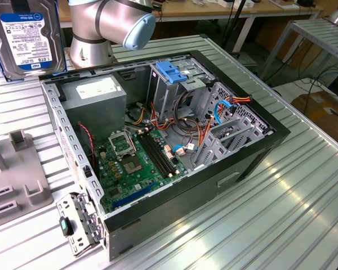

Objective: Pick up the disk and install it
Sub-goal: 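Pick up the disk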

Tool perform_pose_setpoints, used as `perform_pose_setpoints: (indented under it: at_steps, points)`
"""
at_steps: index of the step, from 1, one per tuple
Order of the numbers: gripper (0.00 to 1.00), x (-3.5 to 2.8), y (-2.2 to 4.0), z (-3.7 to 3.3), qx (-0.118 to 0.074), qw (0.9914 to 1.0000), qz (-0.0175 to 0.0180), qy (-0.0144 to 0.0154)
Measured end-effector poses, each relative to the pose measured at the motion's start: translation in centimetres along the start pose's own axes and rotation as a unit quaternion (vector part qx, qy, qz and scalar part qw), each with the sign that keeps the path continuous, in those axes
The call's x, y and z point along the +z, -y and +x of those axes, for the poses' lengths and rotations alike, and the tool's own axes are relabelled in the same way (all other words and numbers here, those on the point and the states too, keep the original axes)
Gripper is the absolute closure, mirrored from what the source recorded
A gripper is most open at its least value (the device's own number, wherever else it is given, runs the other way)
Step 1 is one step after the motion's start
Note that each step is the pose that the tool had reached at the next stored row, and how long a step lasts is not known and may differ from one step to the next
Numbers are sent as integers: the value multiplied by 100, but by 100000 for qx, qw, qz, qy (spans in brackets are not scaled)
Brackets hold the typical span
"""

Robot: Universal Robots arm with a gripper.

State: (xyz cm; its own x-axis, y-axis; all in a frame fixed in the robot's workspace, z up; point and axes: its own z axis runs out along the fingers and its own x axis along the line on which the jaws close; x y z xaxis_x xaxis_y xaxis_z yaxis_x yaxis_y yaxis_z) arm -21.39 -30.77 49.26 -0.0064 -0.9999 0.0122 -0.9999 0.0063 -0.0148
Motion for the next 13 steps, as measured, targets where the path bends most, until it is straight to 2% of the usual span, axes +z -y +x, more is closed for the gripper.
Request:
perform_pose_setpoints:
  at_steps: [3, 13]
  points:
    - [65, 1, 67, 0, -6, 100000, 3, 4]
    - [65, 4, 227, -1, -2, 100000, 3, 4]
